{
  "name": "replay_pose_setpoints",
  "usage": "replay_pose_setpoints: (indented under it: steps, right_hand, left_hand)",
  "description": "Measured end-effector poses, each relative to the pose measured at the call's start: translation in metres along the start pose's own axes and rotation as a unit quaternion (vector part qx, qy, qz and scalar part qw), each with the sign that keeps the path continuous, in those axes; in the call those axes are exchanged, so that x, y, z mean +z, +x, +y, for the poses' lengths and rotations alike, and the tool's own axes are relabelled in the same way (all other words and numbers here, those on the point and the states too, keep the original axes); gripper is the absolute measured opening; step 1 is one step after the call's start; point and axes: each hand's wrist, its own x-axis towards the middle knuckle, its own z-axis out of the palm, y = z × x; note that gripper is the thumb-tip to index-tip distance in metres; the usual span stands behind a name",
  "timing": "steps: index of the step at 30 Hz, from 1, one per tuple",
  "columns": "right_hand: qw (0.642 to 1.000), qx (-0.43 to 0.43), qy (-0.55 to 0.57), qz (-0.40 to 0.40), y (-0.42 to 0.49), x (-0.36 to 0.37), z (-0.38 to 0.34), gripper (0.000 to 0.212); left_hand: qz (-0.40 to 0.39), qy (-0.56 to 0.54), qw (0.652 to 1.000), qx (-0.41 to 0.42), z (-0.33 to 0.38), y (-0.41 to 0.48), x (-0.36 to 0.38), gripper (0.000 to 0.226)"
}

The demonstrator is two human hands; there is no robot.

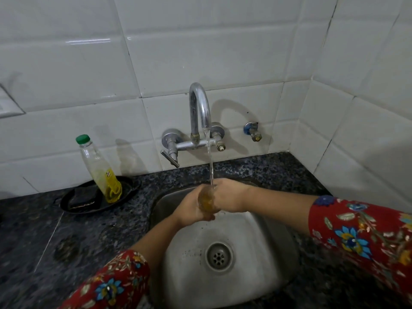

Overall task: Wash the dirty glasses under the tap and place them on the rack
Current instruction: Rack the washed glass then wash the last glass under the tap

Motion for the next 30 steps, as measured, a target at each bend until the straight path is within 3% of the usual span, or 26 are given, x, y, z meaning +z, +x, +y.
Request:
replay_pose_setpoints:
  steps: [2,5,6,8,11,13,16,18,20,22,23,24,25,26,27,29,30]
  right_hand:
    - [1.0,0.011,0.024,-0.015,0.002,0.0,-0.01,0.023]
    - [0.953,0.086,0.258,-0.133,0.006,-0.007,-0.018,0.029]
    - [0.944,0.092,0.285,-0.138,0.009,-0.007,-0.019,0.029]
    - [0.955,0.086,0.271,-0.084,0.004,-0.011,-0.016,0.025]
    - [0.992,0.01,0.122,0.03,-0.014,-0.008,-0.004,0.024]
    - [0.994,0.018,0.098,0.049,-0.015,-0.002,-0.002,0.025]
    - [0.948,0.139,0.284,-0.029,0.002,-0.003,-0.021,0.026]
    - [0.912,0.174,0.367,-0.064,0.012,-0.006,-0.022,0.028]
    - [0.945,0.122,0.3,-0.045,0.003,-0.006,-0.014,0.03]
    - [0.992,0.056,0.109,0.009,-0.003,0.0,-0.011,0.029]
    - [0.996,0.042,0.063,0.037,-0.003,0.006,-0.012,0.028]
    - [0.994,0.056,0.09,0.043,-0.002,0.01,-0.017,0.026]
    - [0.978,0.076,0.188,0.042,-0.001,0.009,-0.024,0.022]
    - [0.941,0.097,0.324,0.024,-0.001,0.008,-0.03,0.019]
    - [0.872,0.114,0.476,0.006,0.0,0.007,-0.034,0.021]
    - [0.669,0.161,0.725,0.028,-0.004,0.009,-0.04,0.028]
    - [0.581,0.189,0.791,0.038,-0.007,0.011,-0.045,0.029]
  left_hand:
    - [0.015,-0.001,1.0,0.009,-0.002,-0.003,0.004,0.07]
    - [0.123,0.051,0.991,-0.001,0.004,-0.006,0.02,0.039]
    - [0.153,0.048,0.987,-0.014,0.006,-0.006,0.022,0.035]
    - [0.158,0.001,0.987,-0.01,0.007,-0.005,0.022,0.034]
    - [0.125,-0.022,0.992,0.004,0.008,-0.007,0.011,0.048]
    - [0.109,-0.048,0.993,-0.015,0.017,-0.009,0.009,0.04]
    - [0.2,0.02,0.979,-0.038,0.019,-0.007,0.024,0.021]
    - [0.225,-0.013,0.973,-0.047,0.019,-0.009,0.03,0.023]
    - [0.197,-0.038,0.979,-0.031,0.021,-0.013,0.026,0.033]
    - [0.126,-0.049,0.991,-0.002,0.02,-0.014,0.018,0.044]
    - [0.101,-0.045,0.994,0.008,0.02,-0.015,0.015,0.049]
    - [0.097,-0.016,0.995,0.005,0.017,-0.014,0.014,0.051]
    - [0.099,0.038,0.994,-0.01,0.014,-0.014,0.013,0.053]
    - [0.094,0.101,0.99,-0.039,0.014,-0.014,0.013,0.057]
    - [0.079,0.156,0.982,-0.072,0.015,-0.015,0.013,0.063]
    - [0.033,0.268,0.954,-0.128,0.014,-0.017,0.01,0.077]
    - [0.008,0.332,0.932,-0.146,0.013,-0.019,0.009,0.082]
